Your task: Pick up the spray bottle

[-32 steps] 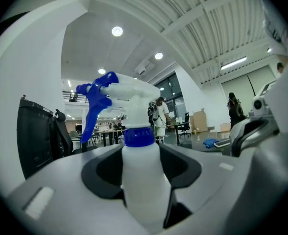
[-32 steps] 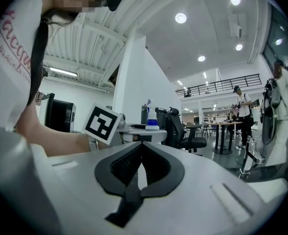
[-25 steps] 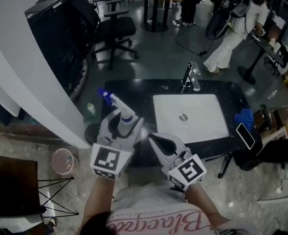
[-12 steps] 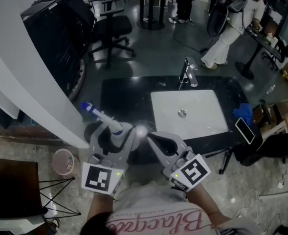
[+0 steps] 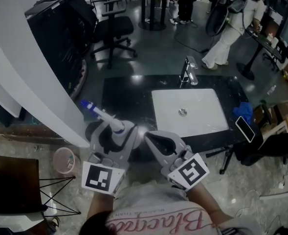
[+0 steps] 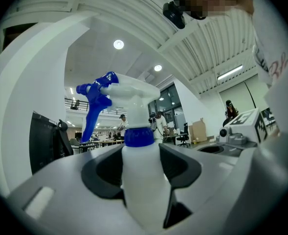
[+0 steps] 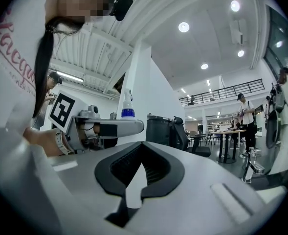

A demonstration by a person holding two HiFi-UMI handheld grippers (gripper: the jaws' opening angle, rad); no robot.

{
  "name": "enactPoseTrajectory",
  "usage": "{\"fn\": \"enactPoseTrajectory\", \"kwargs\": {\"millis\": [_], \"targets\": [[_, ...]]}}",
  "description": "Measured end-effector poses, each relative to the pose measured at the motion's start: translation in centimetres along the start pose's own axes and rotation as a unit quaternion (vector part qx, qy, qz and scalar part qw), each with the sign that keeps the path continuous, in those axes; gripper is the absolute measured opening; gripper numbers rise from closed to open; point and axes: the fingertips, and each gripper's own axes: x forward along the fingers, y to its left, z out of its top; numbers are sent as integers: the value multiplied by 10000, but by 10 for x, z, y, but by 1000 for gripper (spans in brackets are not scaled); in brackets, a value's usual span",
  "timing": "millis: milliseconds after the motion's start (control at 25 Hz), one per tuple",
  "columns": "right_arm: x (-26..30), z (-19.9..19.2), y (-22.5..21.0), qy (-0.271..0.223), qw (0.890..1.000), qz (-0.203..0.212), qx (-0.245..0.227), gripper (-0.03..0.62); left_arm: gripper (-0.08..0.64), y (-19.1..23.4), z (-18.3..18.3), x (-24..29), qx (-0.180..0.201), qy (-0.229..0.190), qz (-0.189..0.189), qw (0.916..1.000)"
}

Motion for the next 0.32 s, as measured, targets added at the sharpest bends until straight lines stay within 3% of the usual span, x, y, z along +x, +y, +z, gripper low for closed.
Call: {"fn": "enactPoseTrajectory", "kwargs": {"millis": [320], "targets": [[-5, 2, 5, 22, 10000, 49, -60, 0, 207, -12, 4, 0, -4, -60, -94, 9999]]}}
